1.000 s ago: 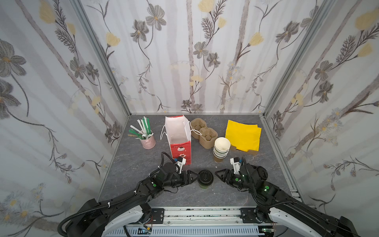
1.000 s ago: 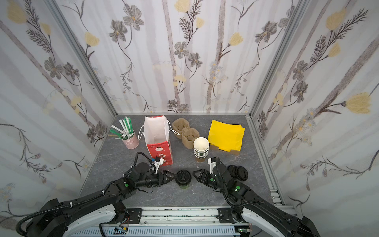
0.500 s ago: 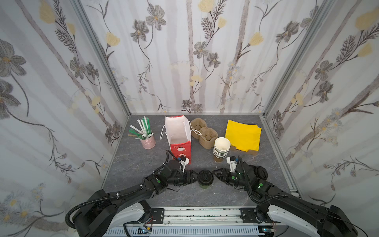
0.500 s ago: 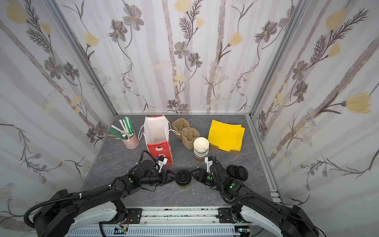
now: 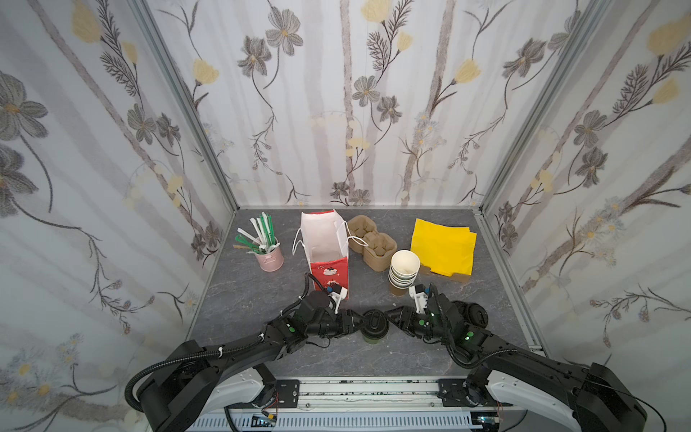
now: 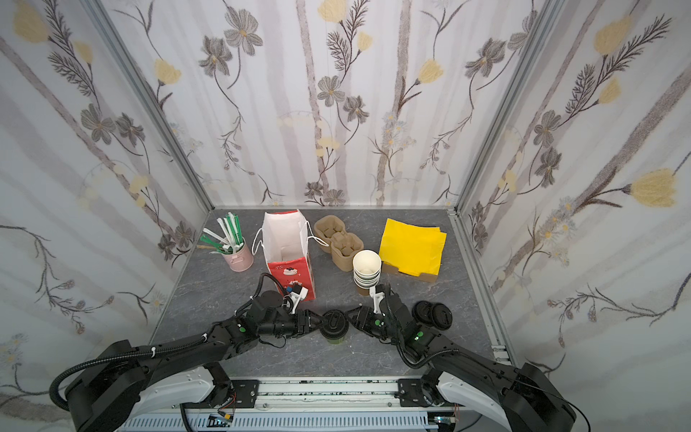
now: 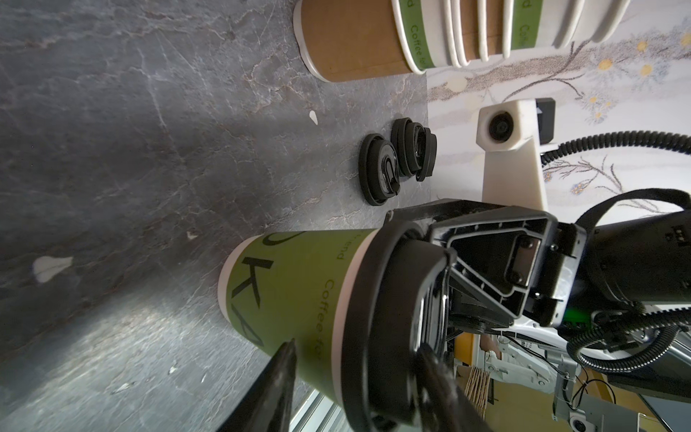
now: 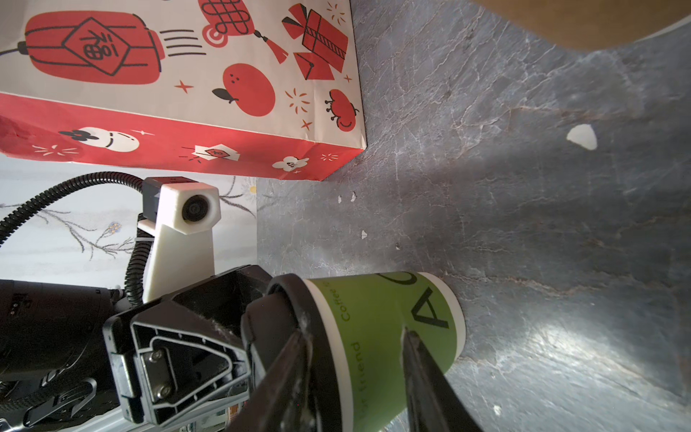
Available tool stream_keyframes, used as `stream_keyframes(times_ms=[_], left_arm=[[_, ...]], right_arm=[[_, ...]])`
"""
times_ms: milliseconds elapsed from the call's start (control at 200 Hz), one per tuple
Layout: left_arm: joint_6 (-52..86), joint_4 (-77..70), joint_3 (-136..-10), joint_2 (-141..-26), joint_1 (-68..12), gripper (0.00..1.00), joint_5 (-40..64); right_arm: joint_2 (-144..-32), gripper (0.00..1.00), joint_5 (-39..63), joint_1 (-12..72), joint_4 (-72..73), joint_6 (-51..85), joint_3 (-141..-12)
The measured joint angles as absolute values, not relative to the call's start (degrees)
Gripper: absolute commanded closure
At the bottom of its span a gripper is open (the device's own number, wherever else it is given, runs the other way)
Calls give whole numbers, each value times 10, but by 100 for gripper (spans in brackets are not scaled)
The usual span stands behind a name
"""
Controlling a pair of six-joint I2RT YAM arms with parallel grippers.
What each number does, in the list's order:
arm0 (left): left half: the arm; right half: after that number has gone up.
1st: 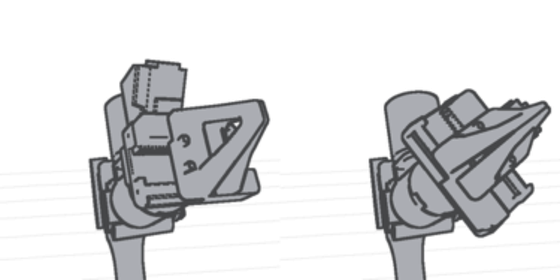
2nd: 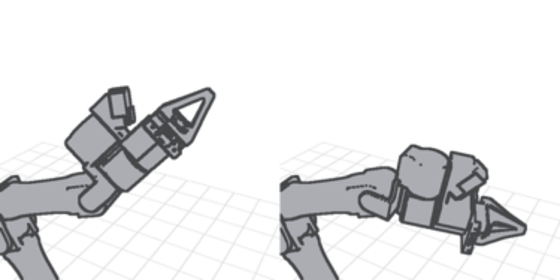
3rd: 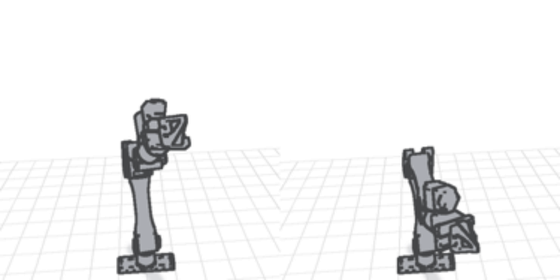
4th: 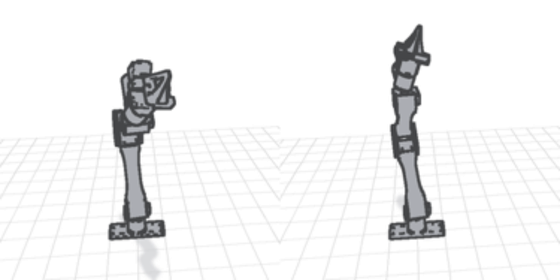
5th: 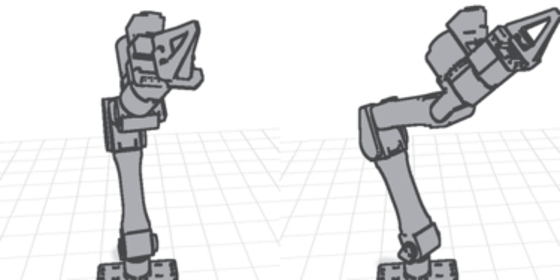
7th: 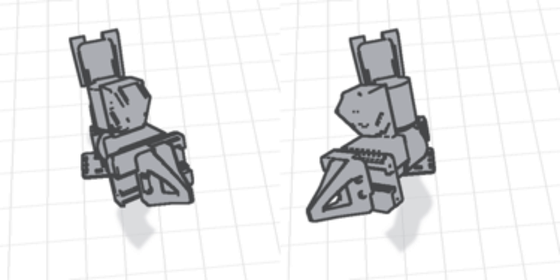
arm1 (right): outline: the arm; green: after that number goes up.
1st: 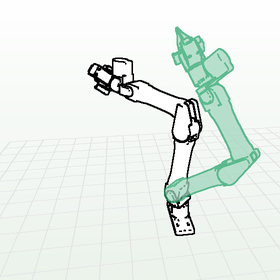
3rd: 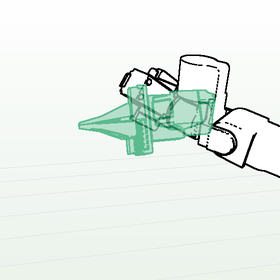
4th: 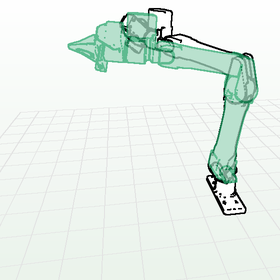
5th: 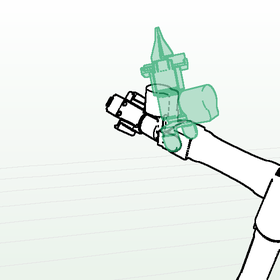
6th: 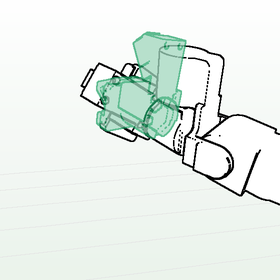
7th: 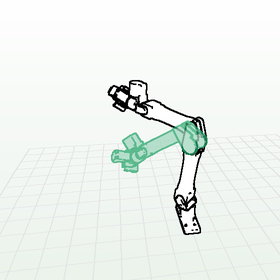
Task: Pack a coffee takeout order
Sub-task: Close the lid on the coffee cup.
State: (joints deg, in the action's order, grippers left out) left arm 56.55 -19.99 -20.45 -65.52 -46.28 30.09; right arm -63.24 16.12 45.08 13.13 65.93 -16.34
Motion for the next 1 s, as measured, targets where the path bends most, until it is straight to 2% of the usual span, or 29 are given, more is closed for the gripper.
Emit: stream_keyframes(times_ms=[505, 649, 809, 1004], left_arm=[[568, -220, -196, -657, -463, 52, 302], [568, -222, -196, -658, -463, 52, 302], [568, -222, -195, -657, -463, 52, 302], [568, -222, -195, -656, -463, 52, 301]], right_arm=[[-648, 63, 161, 451, 150, 659, -157], [-635, 52, 157, 452, 134, 655, -162], [-566, 41, 144, 456, 52, 639, -181], [-502, 39, 124, 469, -26, 627, -195]])
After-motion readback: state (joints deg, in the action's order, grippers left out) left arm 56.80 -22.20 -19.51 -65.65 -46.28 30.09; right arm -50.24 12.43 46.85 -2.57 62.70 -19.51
